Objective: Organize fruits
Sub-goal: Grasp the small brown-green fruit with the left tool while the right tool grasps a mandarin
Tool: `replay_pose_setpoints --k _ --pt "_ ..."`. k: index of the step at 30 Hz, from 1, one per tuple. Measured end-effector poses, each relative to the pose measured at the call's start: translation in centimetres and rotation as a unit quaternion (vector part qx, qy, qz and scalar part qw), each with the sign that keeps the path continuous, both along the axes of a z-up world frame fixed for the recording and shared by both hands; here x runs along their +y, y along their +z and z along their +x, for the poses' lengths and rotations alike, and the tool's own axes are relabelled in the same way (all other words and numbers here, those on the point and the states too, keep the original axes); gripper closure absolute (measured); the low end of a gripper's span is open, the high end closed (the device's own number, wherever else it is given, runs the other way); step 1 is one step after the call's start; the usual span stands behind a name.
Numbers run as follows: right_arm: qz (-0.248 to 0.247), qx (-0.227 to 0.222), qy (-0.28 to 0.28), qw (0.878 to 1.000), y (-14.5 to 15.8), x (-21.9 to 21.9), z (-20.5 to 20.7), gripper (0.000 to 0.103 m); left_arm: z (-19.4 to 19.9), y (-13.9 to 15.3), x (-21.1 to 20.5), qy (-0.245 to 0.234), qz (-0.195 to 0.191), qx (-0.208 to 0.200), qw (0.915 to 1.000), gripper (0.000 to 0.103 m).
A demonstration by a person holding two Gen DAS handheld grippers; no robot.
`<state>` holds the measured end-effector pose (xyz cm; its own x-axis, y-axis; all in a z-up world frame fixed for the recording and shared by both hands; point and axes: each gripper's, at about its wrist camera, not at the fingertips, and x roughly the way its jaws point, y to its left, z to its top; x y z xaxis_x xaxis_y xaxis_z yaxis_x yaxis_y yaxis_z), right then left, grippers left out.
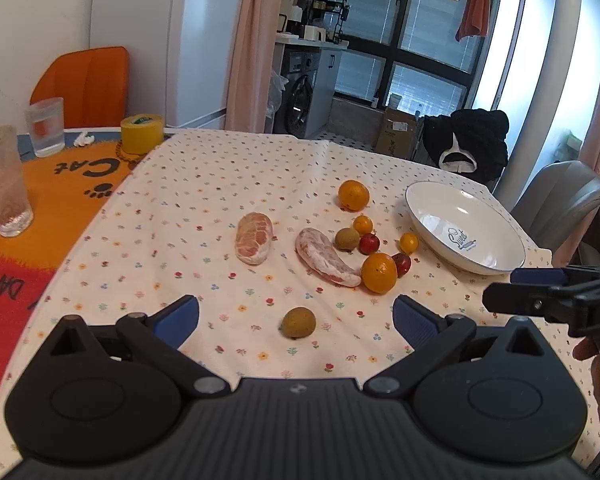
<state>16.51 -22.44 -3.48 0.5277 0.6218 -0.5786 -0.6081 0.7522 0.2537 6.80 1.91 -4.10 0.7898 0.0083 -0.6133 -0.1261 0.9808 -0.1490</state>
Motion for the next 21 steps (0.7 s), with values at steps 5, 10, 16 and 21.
replay_pose_setpoints --k 5,10,16,21 --pt "0.006 -0.003 0.011 1.000 -0.6 0.3 1.1 0.005 1.3 -1.0 -0.1 -0.004 -0.002 0.004 1.0000 0.007" --pt "0.006 0.004 0.018 1.000 -1.5 0.8 2.2 0.017 2.7 -2.1 0.4 -0.005 -0.018 0.017 0.9997 0.022" --pt "0.008 0.022 0.030 0.999 -2.6 1.6 3.3 0.026 3.8 -3.4 0.7 -0.003 -0.029 0.034 0.9990 0.040" --pt "0.004 0.031 0.039 0.999 -3.4 2.5 4.3 0.032 4.7 -4.3 0.8 -0.009 -0.039 0.051 0.9979 0.051"
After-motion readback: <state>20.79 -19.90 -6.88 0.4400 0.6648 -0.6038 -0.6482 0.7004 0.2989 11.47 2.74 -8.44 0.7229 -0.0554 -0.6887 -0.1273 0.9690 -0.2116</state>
